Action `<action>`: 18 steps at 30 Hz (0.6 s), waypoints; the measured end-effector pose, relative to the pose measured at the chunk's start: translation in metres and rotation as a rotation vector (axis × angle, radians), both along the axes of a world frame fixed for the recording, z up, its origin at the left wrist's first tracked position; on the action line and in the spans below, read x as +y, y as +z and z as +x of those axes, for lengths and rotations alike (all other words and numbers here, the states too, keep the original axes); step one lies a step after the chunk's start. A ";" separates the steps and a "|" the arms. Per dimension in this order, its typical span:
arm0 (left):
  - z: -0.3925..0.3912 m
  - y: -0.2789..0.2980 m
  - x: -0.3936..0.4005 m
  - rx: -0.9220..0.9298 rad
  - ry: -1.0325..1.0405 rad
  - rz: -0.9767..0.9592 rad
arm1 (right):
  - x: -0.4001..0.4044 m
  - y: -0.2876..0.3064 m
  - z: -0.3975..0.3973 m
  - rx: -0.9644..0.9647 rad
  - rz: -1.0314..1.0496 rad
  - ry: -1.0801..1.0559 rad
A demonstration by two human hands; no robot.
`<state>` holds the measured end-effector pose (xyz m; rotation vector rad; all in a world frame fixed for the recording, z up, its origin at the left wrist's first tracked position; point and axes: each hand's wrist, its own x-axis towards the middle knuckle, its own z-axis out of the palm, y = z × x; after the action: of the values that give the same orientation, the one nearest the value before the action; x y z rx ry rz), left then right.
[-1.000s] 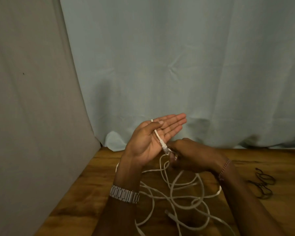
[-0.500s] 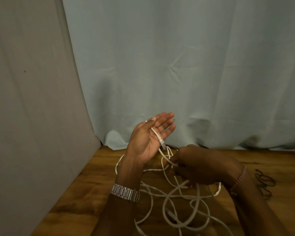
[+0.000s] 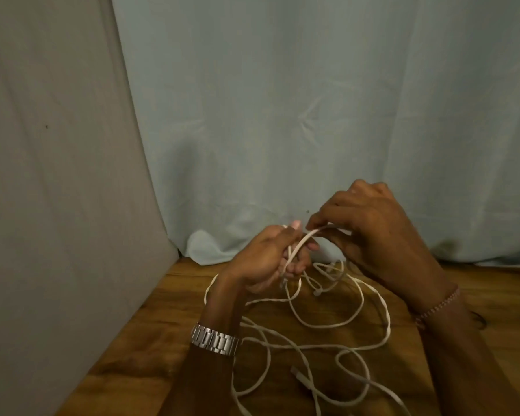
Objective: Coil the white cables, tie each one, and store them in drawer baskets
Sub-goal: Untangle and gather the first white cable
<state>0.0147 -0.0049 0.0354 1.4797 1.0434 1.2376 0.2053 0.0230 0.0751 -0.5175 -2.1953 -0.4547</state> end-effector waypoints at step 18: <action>0.022 0.012 -0.007 -0.371 -0.379 -0.006 | 0.026 -0.027 -0.026 -0.177 -0.316 -0.350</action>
<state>0.0369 -0.0115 0.0475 1.3023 0.4929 1.1699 0.1797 0.0490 0.0483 -1.0795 -2.3670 -0.3455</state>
